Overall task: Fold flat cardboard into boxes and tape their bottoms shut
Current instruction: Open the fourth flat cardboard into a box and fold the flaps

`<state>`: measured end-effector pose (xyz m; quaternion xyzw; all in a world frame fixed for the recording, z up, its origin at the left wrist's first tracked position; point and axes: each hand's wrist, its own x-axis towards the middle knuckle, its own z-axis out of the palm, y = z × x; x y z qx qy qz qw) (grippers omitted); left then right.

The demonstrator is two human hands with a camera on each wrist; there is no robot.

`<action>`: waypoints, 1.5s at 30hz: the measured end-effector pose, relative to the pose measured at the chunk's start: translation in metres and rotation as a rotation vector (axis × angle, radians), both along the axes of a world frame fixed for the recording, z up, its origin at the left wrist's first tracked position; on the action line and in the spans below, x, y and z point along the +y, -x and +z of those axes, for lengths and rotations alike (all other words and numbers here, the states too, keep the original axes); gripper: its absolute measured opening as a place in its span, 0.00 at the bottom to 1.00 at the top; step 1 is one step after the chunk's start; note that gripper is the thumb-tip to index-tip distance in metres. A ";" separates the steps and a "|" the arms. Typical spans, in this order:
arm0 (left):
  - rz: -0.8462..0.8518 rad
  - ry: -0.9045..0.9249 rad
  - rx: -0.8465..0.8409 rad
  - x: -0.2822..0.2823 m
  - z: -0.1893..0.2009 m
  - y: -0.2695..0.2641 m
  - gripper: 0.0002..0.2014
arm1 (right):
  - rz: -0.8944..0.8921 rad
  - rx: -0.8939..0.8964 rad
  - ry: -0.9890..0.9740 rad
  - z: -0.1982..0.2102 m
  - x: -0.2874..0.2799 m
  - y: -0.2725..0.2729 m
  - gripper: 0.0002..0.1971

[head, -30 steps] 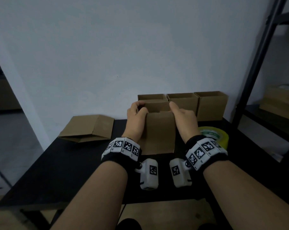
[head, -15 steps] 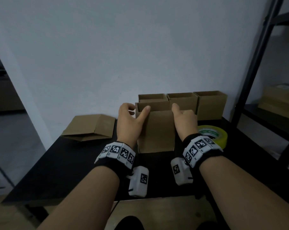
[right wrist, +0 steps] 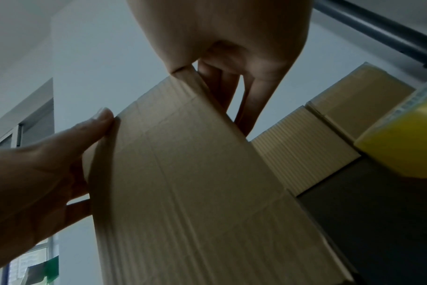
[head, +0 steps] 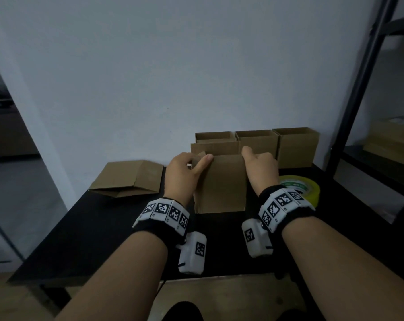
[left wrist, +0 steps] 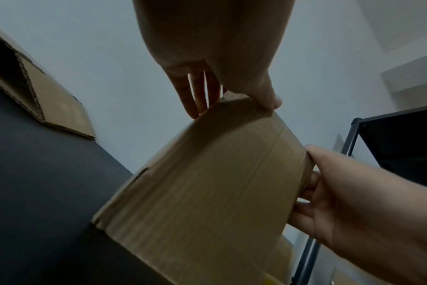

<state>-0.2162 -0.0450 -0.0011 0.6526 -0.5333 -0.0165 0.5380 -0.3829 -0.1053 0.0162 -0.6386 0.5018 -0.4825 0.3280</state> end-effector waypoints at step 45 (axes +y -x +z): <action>-0.200 -0.221 0.420 -0.019 0.008 0.007 0.29 | 0.189 -0.094 -0.086 -0.010 -0.028 -0.011 0.30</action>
